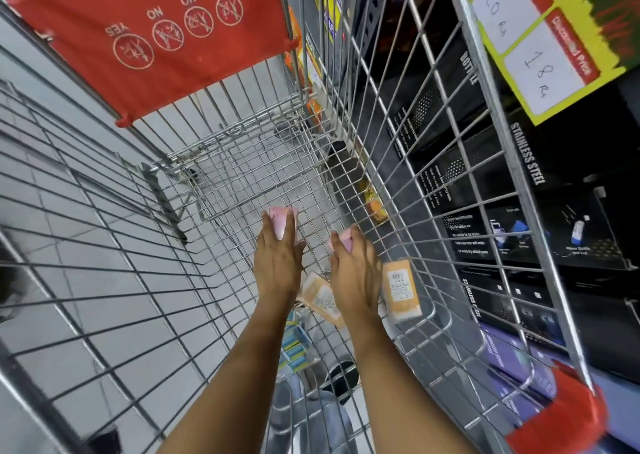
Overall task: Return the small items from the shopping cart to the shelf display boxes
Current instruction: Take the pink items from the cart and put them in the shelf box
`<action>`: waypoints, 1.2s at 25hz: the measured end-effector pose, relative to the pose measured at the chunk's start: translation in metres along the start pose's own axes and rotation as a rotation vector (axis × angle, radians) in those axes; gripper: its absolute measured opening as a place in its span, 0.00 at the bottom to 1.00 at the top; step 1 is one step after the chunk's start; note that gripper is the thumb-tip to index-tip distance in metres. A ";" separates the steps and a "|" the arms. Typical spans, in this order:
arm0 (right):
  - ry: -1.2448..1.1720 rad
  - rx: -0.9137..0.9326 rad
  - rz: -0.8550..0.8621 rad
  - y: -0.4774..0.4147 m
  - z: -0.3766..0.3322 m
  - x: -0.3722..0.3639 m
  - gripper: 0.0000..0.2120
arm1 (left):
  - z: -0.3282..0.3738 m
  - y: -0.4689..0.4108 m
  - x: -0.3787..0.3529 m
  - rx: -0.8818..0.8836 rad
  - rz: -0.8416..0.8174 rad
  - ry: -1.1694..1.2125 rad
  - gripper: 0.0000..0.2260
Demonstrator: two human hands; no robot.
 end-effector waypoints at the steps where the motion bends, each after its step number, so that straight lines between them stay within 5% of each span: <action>1: 0.005 0.002 -0.010 -0.002 -0.001 0.001 0.20 | 0.000 0.000 0.001 0.008 -0.001 0.009 0.27; 9: -0.093 0.007 0.122 -0.010 -0.021 0.045 0.18 | 0.013 0.003 0.048 -0.027 0.163 0.145 0.19; 15: -0.158 -0.039 0.288 0.007 -0.049 0.143 0.15 | 0.051 0.021 0.137 -0.039 0.289 0.216 0.21; 24: -0.231 0.065 0.631 0.061 -0.086 0.352 0.09 | 0.164 0.058 0.308 -0.335 0.467 0.284 0.25; 30: -0.169 -0.115 0.845 0.095 -0.022 0.463 0.17 | 0.291 0.095 0.356 -0.588 0.475 0.388 0.25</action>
Point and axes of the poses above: each hand's wrist, its own y-axis away from the middle knuckle, its own x-axis out of the back of the hand, z = x × y, the point moved 9 cm from there along -y, towards the middle knuckle, and after that the axes turned 2 degrees about -y, right-handed, at the moved point
